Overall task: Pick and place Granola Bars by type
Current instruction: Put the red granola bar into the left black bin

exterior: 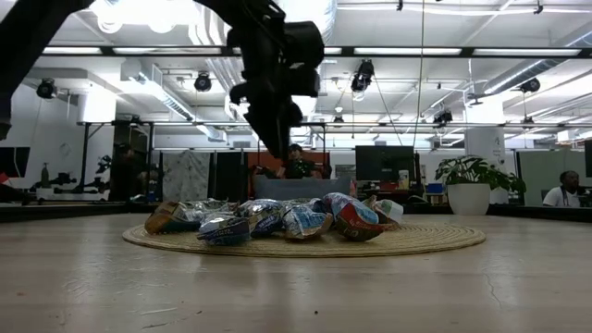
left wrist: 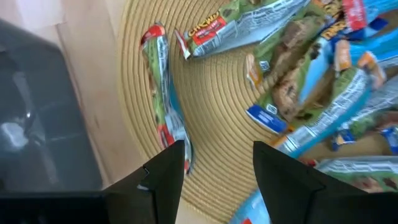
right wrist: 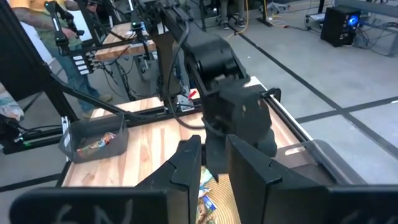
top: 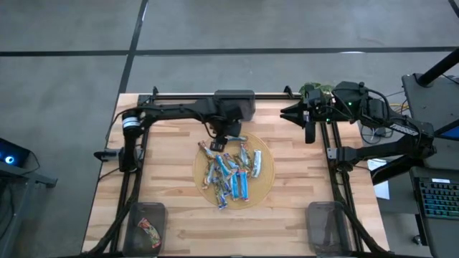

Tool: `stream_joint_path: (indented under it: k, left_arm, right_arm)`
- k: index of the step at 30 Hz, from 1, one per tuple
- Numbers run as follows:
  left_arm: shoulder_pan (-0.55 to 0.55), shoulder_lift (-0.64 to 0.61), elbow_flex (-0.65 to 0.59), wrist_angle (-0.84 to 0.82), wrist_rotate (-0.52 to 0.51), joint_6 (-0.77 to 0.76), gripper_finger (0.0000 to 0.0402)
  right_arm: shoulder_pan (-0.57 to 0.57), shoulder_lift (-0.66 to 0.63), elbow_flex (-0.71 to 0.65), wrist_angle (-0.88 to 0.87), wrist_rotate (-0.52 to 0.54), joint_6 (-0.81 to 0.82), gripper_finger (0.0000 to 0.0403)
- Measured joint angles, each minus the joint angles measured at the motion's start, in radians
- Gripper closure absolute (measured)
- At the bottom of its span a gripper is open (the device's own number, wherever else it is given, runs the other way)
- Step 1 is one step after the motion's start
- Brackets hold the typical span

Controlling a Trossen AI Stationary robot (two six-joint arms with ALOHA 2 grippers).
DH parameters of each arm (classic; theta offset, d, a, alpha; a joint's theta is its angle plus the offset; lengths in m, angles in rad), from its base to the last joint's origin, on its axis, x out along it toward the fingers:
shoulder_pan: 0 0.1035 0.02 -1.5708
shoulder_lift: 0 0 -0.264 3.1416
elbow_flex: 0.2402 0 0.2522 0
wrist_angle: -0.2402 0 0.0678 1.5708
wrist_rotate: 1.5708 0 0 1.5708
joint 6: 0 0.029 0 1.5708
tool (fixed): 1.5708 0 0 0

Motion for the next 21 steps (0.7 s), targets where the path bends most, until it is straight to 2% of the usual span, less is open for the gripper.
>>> stream_joint_path:
  k: [7,21]
  left_arm:
    - [0.004,0.056,0.000,0.097,-0.001,0.004,0.0229]
    - [0.030,0.134,0.000,0.182,-0.051,-0.034,0.0229]
  right_arm:
    - [0.000,0.000,0.000,-0.001,0.000,0.015,0.0329]
    - [0.000,0.000,0.000,-0.001,0.000,0.015,0.0333]
